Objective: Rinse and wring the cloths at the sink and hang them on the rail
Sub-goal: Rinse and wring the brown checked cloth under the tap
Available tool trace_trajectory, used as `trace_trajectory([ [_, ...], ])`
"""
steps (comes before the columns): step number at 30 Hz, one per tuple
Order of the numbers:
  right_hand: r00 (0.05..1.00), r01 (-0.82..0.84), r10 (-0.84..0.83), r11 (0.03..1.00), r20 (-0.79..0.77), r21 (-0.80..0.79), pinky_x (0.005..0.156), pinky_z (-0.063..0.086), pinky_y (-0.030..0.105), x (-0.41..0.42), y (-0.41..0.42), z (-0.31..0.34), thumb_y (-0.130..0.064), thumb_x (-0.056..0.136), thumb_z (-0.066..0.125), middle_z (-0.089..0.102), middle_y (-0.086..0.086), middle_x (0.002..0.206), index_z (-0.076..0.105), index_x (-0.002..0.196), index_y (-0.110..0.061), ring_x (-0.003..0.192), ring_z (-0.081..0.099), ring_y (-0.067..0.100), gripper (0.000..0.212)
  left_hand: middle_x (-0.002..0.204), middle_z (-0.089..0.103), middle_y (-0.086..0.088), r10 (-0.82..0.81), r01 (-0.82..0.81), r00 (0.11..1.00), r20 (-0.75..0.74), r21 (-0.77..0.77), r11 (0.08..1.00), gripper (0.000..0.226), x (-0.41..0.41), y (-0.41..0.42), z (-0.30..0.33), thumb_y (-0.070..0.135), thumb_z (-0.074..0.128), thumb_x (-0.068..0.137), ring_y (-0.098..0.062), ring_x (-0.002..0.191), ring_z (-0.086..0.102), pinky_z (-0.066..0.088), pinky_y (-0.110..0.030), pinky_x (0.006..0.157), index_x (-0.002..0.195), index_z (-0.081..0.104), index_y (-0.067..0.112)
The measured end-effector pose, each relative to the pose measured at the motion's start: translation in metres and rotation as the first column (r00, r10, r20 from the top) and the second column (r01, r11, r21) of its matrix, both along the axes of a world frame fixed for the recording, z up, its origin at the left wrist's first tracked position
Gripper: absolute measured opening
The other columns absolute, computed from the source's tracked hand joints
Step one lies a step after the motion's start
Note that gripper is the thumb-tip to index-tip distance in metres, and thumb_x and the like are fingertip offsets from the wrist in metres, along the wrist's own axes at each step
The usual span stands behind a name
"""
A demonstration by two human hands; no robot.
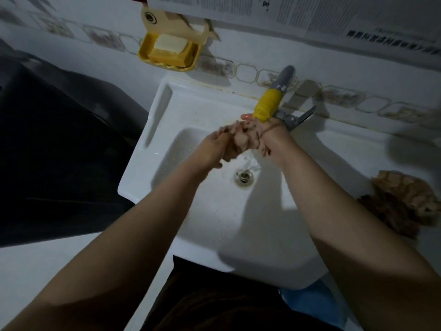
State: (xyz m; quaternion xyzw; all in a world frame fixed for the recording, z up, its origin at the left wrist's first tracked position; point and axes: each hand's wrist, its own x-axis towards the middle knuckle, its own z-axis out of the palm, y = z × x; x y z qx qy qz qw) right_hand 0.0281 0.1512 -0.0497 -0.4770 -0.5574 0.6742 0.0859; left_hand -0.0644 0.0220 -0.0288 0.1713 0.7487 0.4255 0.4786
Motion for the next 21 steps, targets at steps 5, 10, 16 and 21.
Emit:
trace_trajectory([
  [5, 0.938, -0.34, 0.341, 0.94, -0.062, 0.028, 0.093, 0.048, 0.035, 0.038, -0.007, 0.004, -0.025, 0.1, 0.045, 0.057, -0.008, 0.124, 0.045, 0.134, -0.034, 0.108, 0.058, 0.008, 0.035, 0.087, 0.062, -0.005, 0.088, -0.097, 0.995, 0.056, 0.19, 0.977, 0.02, -0.019, -0.007, 0.004, 0.022, 0.045, 0.097, -0.015, 0.077, 0.054, 0.043, -0.028, 0.073, 0.098, 0.064, 0.016],
  [10, 0.939, -0.342, 0.342, 0.93, 0.024, 0.134, 0.057, 0.052, 0.023, 0.039, -0.028, 0.026, -0.021, 0.09, 0.063, 0.061, -0.009, 0.093, 0.051, 0.118, -0.019, 0.082, 0.062, 0.012, 0.03, 0.08, 0.062, -0.018, 0.012, -0.021, 0.999, 0.04, 0.213, 0.977, 0.027, -0.003, 0.007, 0.016, 0.025, 0.048, 0.099, -0.029, 0.068, 0.058, 0.05, -0.037, 0.062, 0.106, 0.059, 0.002],
  [16, 0.995, -0.058, 0.035, 0.962, 0.091, 0.267, 0.035, 0.031, 0.014, 0.055, 0.009, 0.046, -0.026, 0.09, 0.062, 0.059, -0.008, 0.06, 0.062, 0.091, -0.021, 0.039, 0.048, 0.003, 0.005, 0.085, 0.066, 0.002, -0.437, 0.449, 0.887, -0.15, 0.055, 0.892, 0.023, -0.01, 0.003, 0.026, 0.031, 0.063, 0.091, -0.003, 0.07, 0.062, 0.052, -0.024, 0.069, 0.106, 0.056, 0.014],
  [21, 0.965, 0.14, -0.173, 0.975, 0.195, 0.175, 0.036, 0.024, 0.015, 0.083, 0.04, 0.038, -0.027, 0.081, 0.072, 0.059, 0.01, 0.078, 0.057, 0.087, -0.016, 0.047, 0.041, 0.013, 0.02, 0.08, 0.069, -0.011, -0.597, 0.576, 0.798, -0.082, -0.187, 0.796, 0.026, 0.001, 0.002, 0.01, 0.017, 0.069, 0.085, -0.022, 0.045, 0.052, 0.044, -0.028, 0.043, 0.105, 0.055, 0.009],
])
